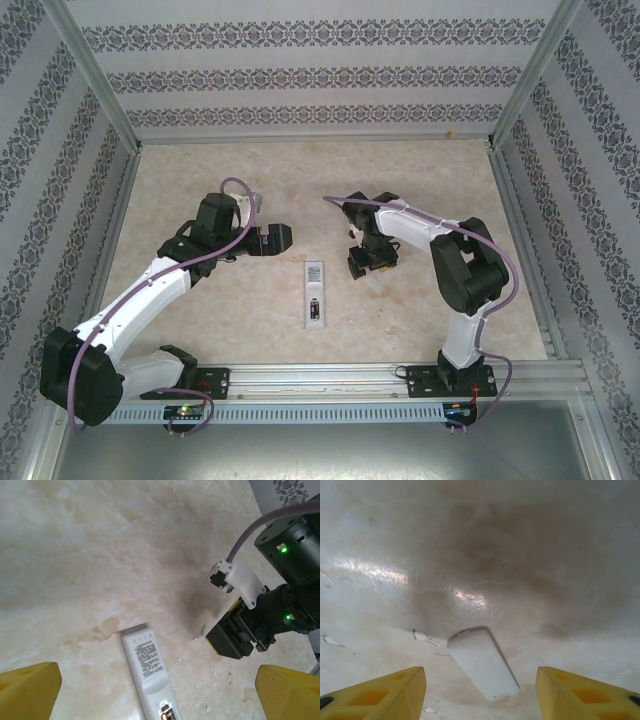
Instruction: Load the batteries into the remote control
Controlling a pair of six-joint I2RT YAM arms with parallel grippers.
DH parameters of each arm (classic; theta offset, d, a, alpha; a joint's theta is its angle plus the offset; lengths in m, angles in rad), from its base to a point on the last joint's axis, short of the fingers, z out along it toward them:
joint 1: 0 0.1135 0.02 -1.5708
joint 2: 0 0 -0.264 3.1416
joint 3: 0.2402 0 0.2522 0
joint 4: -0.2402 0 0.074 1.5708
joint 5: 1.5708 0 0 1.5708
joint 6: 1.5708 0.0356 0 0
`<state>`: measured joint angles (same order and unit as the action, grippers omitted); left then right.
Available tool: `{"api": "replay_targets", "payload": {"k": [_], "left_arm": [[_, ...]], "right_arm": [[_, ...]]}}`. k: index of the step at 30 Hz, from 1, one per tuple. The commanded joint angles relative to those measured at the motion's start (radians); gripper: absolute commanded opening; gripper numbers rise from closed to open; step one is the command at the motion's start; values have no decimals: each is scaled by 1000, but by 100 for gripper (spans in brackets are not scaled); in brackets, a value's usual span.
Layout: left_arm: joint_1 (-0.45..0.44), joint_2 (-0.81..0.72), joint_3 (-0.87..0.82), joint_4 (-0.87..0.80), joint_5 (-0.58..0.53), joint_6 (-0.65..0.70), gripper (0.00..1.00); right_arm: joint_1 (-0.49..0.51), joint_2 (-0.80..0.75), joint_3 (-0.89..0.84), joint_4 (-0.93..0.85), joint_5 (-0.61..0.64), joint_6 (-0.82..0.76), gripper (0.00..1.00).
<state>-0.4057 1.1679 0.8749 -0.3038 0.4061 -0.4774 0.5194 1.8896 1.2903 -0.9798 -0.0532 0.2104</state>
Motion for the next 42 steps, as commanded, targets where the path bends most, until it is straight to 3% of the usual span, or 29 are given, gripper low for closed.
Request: {"api": "replay_targets", "payload": {"k": [1, 8, 12, 16, 19, 22, 26, 28, 30, 34, 38, 42], "left_arm": [[-7, -12, 29, -24, -36, 11, 100], [-7, -21, -4, 30, -76, -57, 100], [-7, -34, -19, 38, -81, -81, 100], [-7, -49, -21, 24, -93, -85, 100], [-8, -62, -18, 23, -95, -96, 100], [-7, -68, -26, 62, -59, -94, 100], [-10, -49, -62, 269, 129, -88, 100], [-16, -26, -71, 367, 222, -89, 100], [-24, 7, -56, 377, 259, -78, 100], [-92, 111, 44, 233, 297, 30, 99], [-245, 252, 179, 72, 101, 28, 91], [-363, 465, 350, -47, -80, -105, 85]], "right_arm": [[4, 51, 35, -54, -4, -84, 57], [26, 133, 20, -39, 27, -83, 45], [32, 143, 30, -48, 37, -66, 22], [29, 114, 42, -61, 24, 12, 19], [8, 17, 59, -23, -51, 189, 18], [-20, -96, 45, 64, -106, 491, 18], [-49, -210, -41, 206, -168, 922, 16], [-45, -252, -87, 288, -173, 1044, 16], [-52, -253, -75, 264, -151, 1026, 18], [-75, -219, -3, 69, -22, 804, 29], [-147, -263, -28, -75, 77, 715, 36], [-253, -410, -108, -147, 158, 747, 52]]}}
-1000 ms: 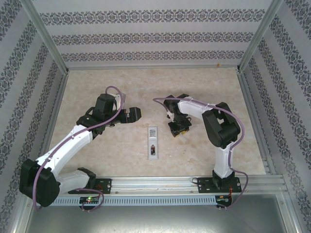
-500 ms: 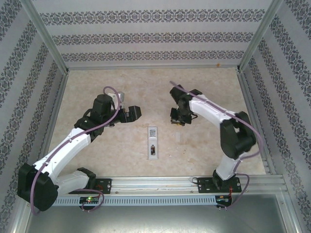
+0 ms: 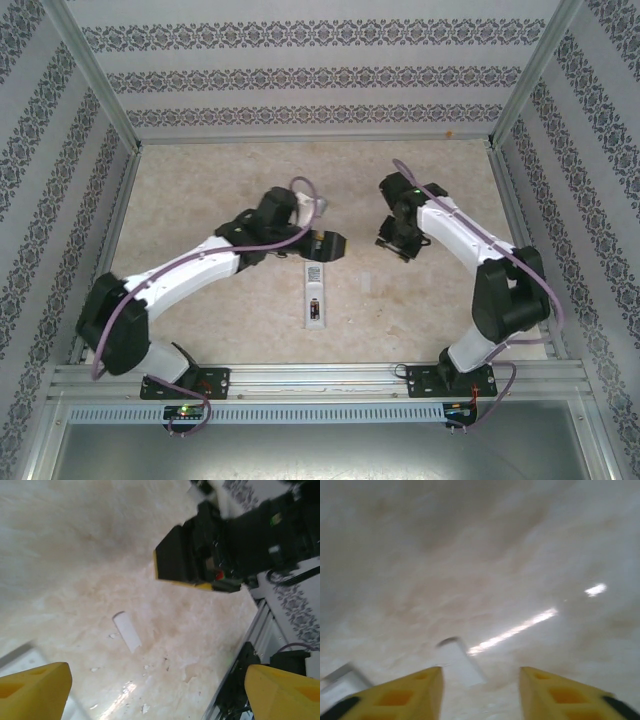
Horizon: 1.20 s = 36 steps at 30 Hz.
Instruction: Load the batteries into the remote control
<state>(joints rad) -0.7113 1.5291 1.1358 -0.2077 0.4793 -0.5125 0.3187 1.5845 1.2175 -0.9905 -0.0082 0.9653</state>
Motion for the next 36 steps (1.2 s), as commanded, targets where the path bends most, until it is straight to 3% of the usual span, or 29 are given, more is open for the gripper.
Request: {"api": "replay_targets", "payload": {"k": [1, 5, 6, 9, 17, 24, 36], "left_arm": [[-77, 152, 133, -178, -177, -109, 83], [-192, 324, 293, -325, -352, -183, 79], [-217, 365, 329, -355, -390, -196, 79], [-256, 478, 401, -395, -427, -259, 79], [-282, 674, 586, -524, -533, -327, 77], [-283, 795, 718, -620, -481, -255, 63], [-293, 954, 892, -882, -503, -129, 37]], "right_arm": [[-76, -136, -52, -144, 118, -3, 55], [-172, -261, -105, -149, 104, -17, 68], [-188, -292, -111, -145, 89, -36, 80], [-206, -379, -130, -119, 56, -98, 88], [-207, -550, -204, -50, -26, -113, 89], [-207, -568, -199, -68, -45, -156, 91], [-210, -637, -241, -65, -65, -140, 91]]}}
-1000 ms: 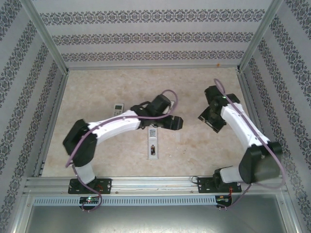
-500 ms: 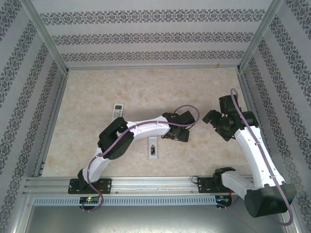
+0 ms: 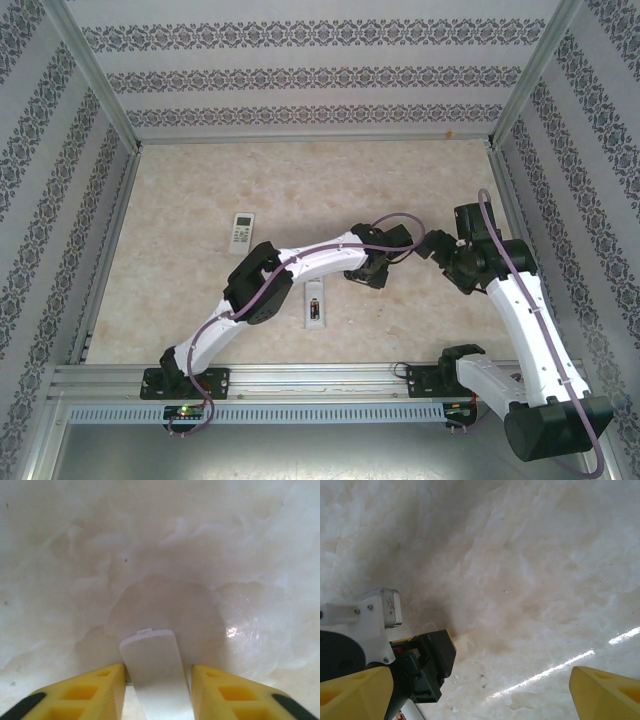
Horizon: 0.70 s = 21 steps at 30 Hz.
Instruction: Load the batteries into the remote control
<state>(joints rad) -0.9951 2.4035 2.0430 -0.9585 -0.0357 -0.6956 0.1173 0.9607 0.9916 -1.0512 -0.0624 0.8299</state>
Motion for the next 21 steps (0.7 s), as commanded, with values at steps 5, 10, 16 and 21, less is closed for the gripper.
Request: {"api": "replay_targets", "payload": {"k": [5, 10, 16, 21], "left_arm": [[-8, 78, -76, -47, 107, 126, 27], [12, 40, -113, -29, 134, 309, 25], [42, -169, -265, 42, 264, 789, 26], [37, -322, -439, 54, 325, 1293, 26]], "right_arm": [[-14, -25, 8, -12, 4, 2, 91], [-26, -53, 58, -40, 41, -20, 91], [-33, -103, 112, -78, 88, -74, 92], [-32, -141, 126, -92, 146, -130, 92]]}}
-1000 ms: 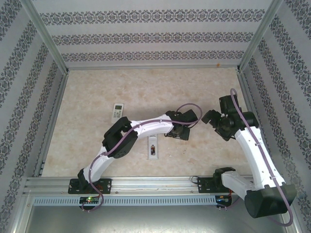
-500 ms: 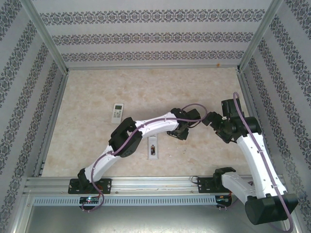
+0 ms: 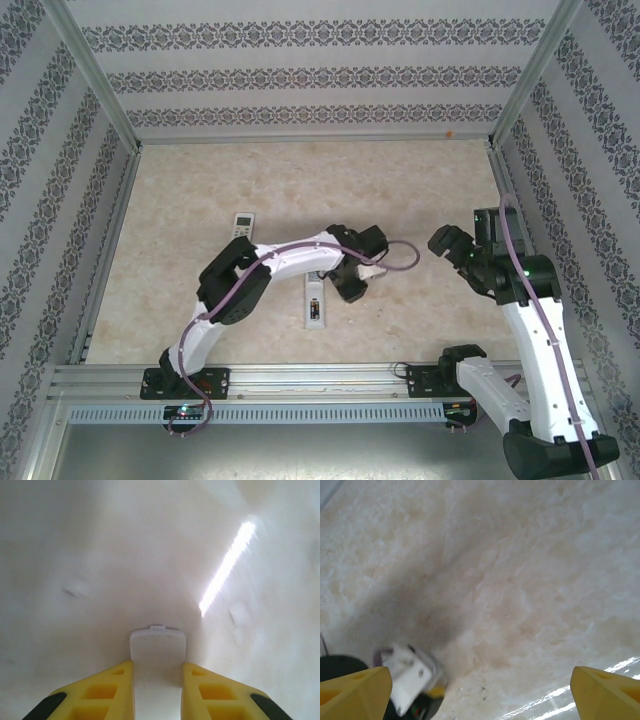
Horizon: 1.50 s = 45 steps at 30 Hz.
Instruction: Load the batteries into the remote control
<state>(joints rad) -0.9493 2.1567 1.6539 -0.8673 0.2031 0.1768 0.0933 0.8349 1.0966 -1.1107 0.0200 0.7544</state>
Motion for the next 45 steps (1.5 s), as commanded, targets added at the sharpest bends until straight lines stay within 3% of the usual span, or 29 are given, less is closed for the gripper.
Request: {"api": "replay_targets", "payload": {"k": [1, 5, 8, 10, 14, 16, 20, 23, 27, 29, 31, 33, 38, 41, 45], "left_arm": [[-13, -82, -63, -36, 69, 492, 26], [-48, -51, -49, -82, -38, 743, 33], [-77, -40, -67, -5, -77, 859, 38], [-87, -22, -63, 38, -104, 893, 40], [-96, -18, -54, 133, -133, 870, 64], [-101, -67, -78, 203, -137, 846, 69], [-89, -283, -170, 383, -132, 649, 83], [-39, -485, -278, 500, -140, 375, 99], [85, -735, -431, 552, -166, -57, 100], [193, -857, -517, 555, -167, -337, 100], [305, -949, -591, 537, -127, -576, 100], [404, -1011, -642, 505, -67, -731, 99], [490, -989, -612, 357, 6, -808, 98], [536, -939, -575, 319, 74, -822, 99], [565, -923, -554, 304, 76, -797, 100]], "right_arm": [[-7, -20, 22, -31, 70, -59, 92], [-8, -15, 33, -27, 73, -71, 98], [-7, -2, 38, -28, 69, -82, 98], [-8, 6, 39, -29, 67, -92, 98], [-8, 8, 36, -6, 72, -146, 98], [-8, 15, 34, 37, 37, -222, 98], [-10, 48, 18, 139, -105, -447, 98], [-9, 67, 13, 206, -208, -572, 98], [-6, 52, -70, 341, -415, -740, 97], [24, 35, -136, 429, -510, -836, 98], [102, 48, -165, 436, -545, -970, 98], [218, 85, -167, 392, -500, -1075, 98], [507, 247, -188, 311, -437, -1260, 98], [633, 333, -237, 344, -345, -1314, 98], [735, 446, -265, 397, -209, -1358, 94]]}}
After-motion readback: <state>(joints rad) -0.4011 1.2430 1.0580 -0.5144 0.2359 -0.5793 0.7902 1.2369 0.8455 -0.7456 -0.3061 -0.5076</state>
